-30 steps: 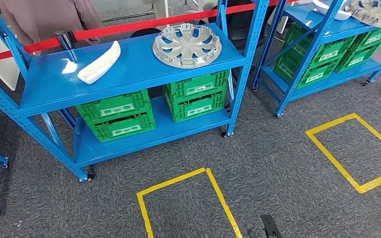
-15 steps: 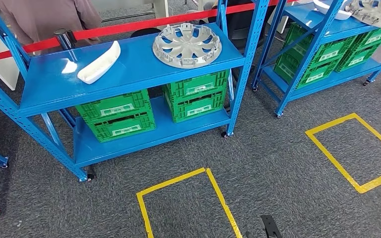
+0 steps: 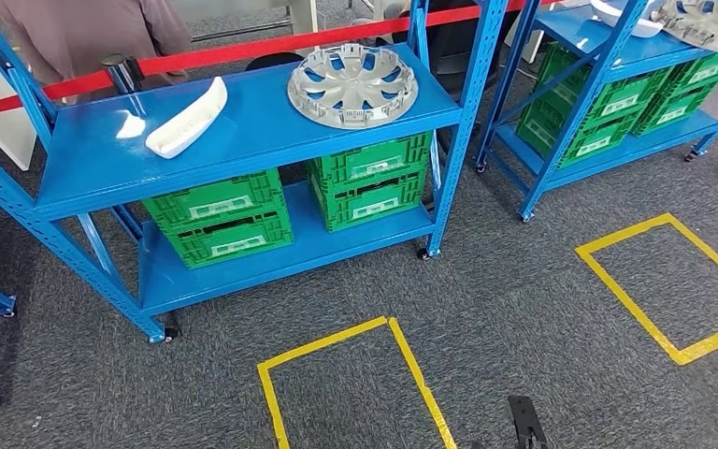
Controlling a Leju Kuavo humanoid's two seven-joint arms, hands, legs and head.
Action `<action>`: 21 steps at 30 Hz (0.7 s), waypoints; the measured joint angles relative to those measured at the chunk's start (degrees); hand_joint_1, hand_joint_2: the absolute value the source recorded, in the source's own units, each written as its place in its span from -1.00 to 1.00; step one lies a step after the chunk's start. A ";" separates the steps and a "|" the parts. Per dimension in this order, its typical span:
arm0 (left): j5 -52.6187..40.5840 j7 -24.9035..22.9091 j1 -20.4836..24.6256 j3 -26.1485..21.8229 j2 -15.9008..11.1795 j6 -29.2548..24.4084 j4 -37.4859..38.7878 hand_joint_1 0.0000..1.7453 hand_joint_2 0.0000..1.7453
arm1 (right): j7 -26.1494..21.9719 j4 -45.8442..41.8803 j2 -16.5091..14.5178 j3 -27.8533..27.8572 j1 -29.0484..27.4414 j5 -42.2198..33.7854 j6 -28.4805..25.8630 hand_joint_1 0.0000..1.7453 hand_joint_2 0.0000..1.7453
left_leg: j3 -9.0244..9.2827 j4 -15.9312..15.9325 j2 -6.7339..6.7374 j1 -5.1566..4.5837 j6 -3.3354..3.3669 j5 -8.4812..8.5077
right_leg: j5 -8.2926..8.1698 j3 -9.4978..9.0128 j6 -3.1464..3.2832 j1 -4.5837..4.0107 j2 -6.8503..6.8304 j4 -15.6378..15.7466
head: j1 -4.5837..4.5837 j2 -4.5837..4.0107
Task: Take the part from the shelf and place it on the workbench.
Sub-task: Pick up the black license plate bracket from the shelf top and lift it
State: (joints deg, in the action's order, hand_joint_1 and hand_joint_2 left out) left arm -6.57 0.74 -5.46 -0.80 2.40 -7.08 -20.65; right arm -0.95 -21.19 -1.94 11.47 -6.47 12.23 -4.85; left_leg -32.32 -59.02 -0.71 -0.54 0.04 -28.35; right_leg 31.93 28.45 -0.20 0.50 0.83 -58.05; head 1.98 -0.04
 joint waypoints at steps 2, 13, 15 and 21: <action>-1.35 0.21 0.57 -0.26 0.48 -1.47 0.44 -1.00 -0.50 | -0.32 0.57 -0.50 2.50 0.62 2.31 -0.91 -1.00 1.00 | 0.00 0.00 0.00 0.00 0.00 0.00 | 0.00 0.00 0.00 0.00 0.00 0.00 | 0.00 0.00; -11.77 2.36 5.32 -2.86 4.41 -12.51 4.31 -1.00 -0.50 | -2.50 4.54 -4.44 21.04 5.32 19.05 -7.08 -1.00 -1.00 | 0.01 0.00 0.00 0.00 0.00 0.00 | 0.00 -0.01 0.00 0.00 0.00 0.00 | -0.01 0.00; -13.32 2.62 5.99 -3.23 4.95 -14.00 4.94 -1.00 0.50 | -2.73 5.17 -5.00 23.84 6.01 21.45 -8.03 -1.00 -1.00 | 0.01 0.00 0.00 0.00 0.00 0.00 | 0.00 -0.01 0.00 0.00 0.00 0.00 | -0.01 0.00; -18.65 3.19 7.84 -4.36 6.72 -19.43 6.90 -1.00 1.00 | -3.90 6.86 -6.47 31.87 8.04 29.79 -11.80 -1.00 -1.00 | 0.01 0.00 0.00 0.00 0.00 0.00 | 0.00 -0.01 0.00 0.00 0.00 0.00 | -0.01 0.00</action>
State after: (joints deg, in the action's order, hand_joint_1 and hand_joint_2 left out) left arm -25.22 3.93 2.38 -5.16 9.12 -26.51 -13.75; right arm -4.85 -14.33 -8.40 43.34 1.57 42.02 -16.66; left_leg -32.31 -59.02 -0.71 -0.54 0.04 -28.34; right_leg 31.93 28.44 -0.20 0.49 0.83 -58.06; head 1.97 -0.04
